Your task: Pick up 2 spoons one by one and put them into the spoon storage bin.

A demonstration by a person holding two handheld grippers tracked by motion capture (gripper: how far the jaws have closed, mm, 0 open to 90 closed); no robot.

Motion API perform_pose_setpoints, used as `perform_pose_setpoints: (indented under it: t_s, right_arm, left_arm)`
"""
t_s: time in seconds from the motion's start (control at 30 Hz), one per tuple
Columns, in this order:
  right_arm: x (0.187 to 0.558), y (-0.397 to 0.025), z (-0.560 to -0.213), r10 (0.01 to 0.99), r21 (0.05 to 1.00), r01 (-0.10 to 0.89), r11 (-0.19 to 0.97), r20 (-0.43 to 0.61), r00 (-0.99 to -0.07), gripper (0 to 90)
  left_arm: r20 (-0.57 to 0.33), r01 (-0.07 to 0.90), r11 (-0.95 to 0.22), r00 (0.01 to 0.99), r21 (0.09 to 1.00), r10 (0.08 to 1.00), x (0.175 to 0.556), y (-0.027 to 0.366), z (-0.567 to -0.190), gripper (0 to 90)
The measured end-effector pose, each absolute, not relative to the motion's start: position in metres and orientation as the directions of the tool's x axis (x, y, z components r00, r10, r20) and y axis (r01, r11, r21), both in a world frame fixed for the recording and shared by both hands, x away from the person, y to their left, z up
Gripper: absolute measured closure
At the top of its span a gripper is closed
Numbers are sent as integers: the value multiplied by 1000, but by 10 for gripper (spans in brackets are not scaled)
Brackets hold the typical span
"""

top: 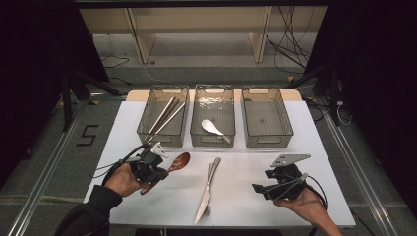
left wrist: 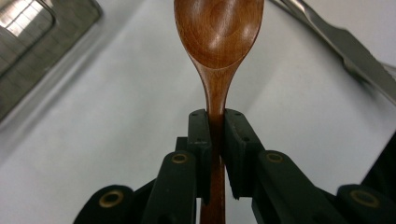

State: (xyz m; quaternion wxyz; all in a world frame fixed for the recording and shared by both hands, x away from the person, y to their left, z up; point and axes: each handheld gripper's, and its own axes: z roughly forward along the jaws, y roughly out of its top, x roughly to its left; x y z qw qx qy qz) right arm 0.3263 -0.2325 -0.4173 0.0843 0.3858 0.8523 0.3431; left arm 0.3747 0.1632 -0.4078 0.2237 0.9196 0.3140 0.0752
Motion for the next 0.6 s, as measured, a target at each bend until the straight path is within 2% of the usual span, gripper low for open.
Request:
perform_pose_setpoints:
  t_s: [0.6]
  right_arm:
    - [326, -232, -417, 711, 650, 598, 470, 123, -692, 315]
  left_arm:
    - [-10, 530, -630, 769, 567, 639, 443, 119, -374, 811]
